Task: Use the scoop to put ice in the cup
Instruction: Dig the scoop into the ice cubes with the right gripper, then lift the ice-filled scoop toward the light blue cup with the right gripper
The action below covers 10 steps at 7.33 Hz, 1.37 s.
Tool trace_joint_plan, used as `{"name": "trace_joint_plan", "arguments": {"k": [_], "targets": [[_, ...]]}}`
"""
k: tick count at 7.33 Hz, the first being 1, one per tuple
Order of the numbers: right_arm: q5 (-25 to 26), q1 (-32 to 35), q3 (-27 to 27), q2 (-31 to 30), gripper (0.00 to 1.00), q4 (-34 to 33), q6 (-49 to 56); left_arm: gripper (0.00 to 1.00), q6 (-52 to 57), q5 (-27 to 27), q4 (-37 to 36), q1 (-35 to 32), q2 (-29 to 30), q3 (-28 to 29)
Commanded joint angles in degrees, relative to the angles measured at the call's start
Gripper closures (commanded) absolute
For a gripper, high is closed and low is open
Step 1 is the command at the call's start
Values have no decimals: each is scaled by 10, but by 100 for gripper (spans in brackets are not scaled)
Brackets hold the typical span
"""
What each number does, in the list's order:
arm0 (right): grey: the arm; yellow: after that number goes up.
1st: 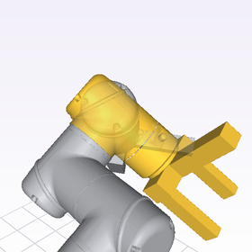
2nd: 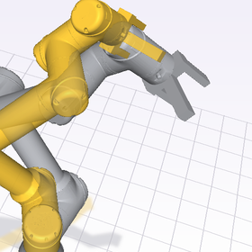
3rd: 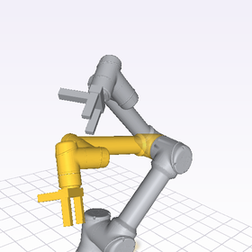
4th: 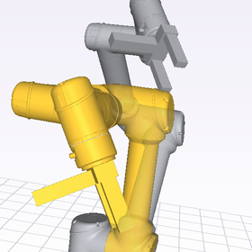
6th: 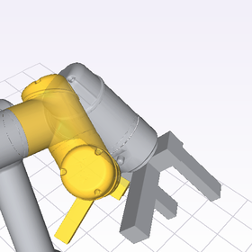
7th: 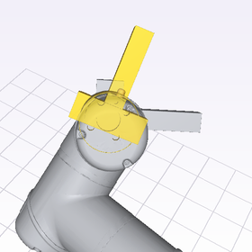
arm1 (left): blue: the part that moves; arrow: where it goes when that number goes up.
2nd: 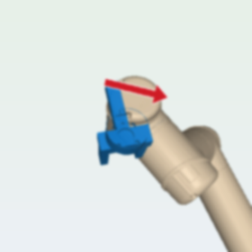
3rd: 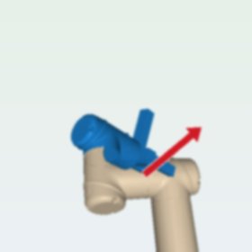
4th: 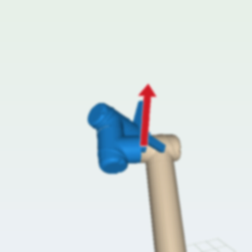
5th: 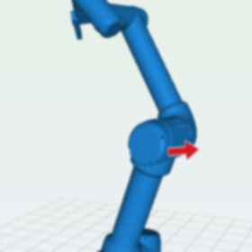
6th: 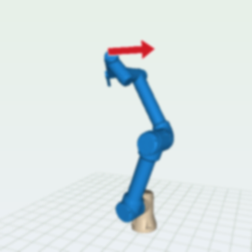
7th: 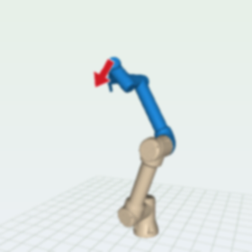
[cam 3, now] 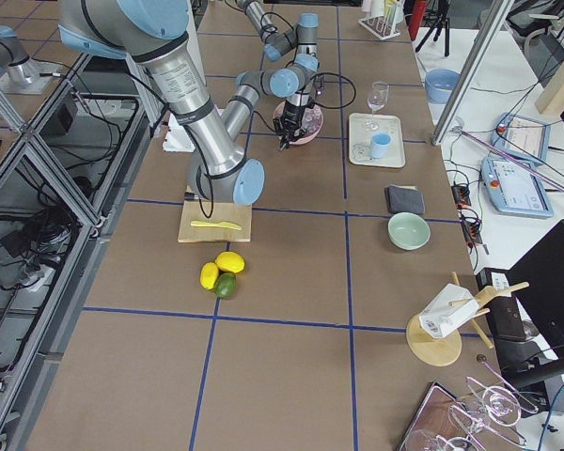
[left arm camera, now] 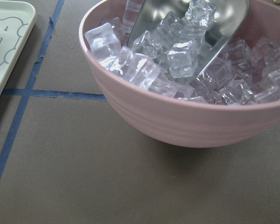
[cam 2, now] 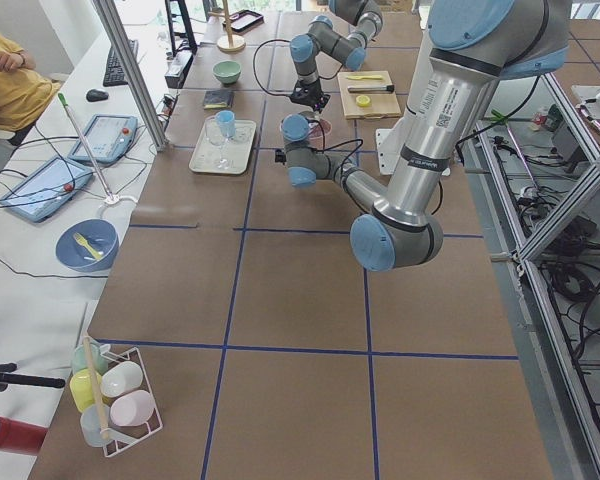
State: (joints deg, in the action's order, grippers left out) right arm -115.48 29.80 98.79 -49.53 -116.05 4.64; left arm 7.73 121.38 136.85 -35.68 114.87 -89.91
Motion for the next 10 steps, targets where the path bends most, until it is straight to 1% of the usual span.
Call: {"name": "trace_joint_plan", "arguments": {"k": [1, 4, 5, 7, 8, 10], "targets": [[-3, 2, 16, -2, 100, 0, -9, 0, 0, 0, 0, 0, 0, 0], [-4, 3, 38, -6, 100, 0, -20, 0, 1, 4, 0, -4, 0, -1], [-16, 4, 53, -14, 100, 0, -27, 0, 1, 4, 0, -5, 0, -1], [-39, 40, 62, -17, 100, -21, -27, 0, 1, 4, 0, -6, 0, -1], [-56, 68, 61, -14, 100, -54, -27, 0, 0, 4, 0, -7, -1, -1], [-88, 123, 60, -12, 100, -85, -27, 0, 1, 4, 0, -8, -1, -1]]}}
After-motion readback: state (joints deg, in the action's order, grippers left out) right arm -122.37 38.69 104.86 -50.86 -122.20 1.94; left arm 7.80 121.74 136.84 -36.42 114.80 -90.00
